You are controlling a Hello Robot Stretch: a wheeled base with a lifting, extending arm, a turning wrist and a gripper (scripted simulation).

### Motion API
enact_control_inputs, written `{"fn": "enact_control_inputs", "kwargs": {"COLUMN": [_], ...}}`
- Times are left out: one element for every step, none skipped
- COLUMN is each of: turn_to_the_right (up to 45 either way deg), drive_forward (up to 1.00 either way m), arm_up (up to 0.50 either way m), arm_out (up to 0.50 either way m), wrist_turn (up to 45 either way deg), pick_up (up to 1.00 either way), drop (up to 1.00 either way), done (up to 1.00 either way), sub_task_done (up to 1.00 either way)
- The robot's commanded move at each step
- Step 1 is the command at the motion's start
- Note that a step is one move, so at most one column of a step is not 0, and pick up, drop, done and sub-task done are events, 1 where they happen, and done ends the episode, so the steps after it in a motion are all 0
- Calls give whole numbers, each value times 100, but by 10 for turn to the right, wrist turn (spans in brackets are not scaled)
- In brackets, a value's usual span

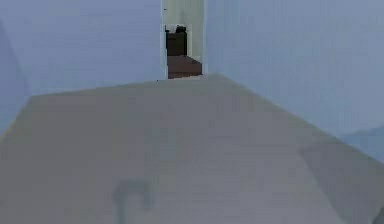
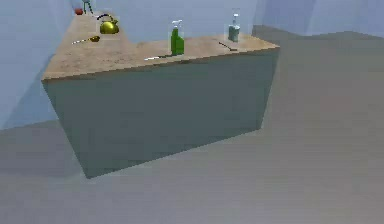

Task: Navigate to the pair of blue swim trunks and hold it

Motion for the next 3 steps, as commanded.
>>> {"fn": "enact_control_inputs", "kwargs": {"turn_to_the_right": [0, 0, 0], "drive_forward": [100, 100, 100], "arm_up": [0, 0, 0], "arm_out": [0, 0, 0], "wrist_turn": [0, 0, 0], "pick_up": [0, 0, 0], "drop": [0, 0, 0], "done": [0, 0, 0], "sub_task_done": [0, 0, 0]}}
